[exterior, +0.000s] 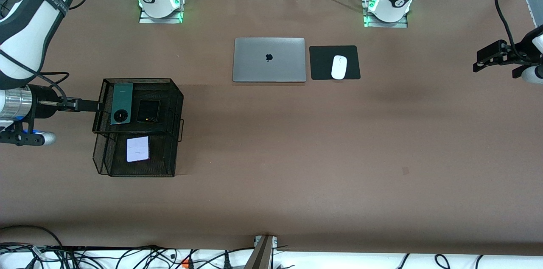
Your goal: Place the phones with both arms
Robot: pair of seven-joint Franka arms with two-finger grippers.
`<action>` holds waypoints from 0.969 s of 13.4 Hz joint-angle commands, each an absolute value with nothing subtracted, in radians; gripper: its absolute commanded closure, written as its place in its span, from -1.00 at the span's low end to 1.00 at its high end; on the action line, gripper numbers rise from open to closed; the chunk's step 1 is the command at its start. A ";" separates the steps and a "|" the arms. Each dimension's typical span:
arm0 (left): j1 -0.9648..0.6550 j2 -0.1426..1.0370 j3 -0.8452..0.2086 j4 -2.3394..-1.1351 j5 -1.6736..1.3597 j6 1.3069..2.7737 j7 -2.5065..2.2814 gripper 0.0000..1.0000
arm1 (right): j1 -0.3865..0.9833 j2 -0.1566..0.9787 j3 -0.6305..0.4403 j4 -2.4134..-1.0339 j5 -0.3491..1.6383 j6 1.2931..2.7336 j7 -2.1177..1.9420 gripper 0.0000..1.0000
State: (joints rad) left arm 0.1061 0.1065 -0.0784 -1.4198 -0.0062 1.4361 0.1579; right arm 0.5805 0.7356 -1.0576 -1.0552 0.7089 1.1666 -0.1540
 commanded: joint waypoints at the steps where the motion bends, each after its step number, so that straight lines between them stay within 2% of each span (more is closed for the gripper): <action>1: 0.110 0.107 -0.086 -1.417 0.015 1.439 0.130 -1.00 | 0.416 0.736 -0.842 -0.892 0.603 1.094 -0.059 -0.98; 4: 0.110 0.109 -0.086 -1.419 0.017 1.437 0.118 -1.00 | 0.277 0.672 -0.530 -0.881 0.374 1.109 -0.023 -0.98; 7: 0.112 0.109 -0.086 -1.419 0.015 1.440 0.100 -1.00 | 0.115 0.577 -0.144 -0.903 0.081 1.166 0.055 -0.98; 8: 0.110 0.109 -0.084 -1.419 0.015 1.440 0.097 -1.00 | 0.083 0.552 -0.065 -0.934 0.011 1.189 0.060 -0.98; 10: 0.112 0.109 -0.084 -1.419 0.015 1.439 0.097 -1.00 | 0.057 0.481 -0.043 -1.059 -0.002 1.268 0.060 -0.97; 13: 0.113 0.107 -0.084 -1.419 0.012 1.437 0.094 -1.00 | 0.032 0.220 -0.026 -1.508 -0.005 1.609 0.057 -0.98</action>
State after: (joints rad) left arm 0.1066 0.1122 -0.0784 -1.4198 -0.0061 1.4362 0.1018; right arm 0.0677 0.4431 -0.0701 -1.1494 0.0148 1.4133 0.0487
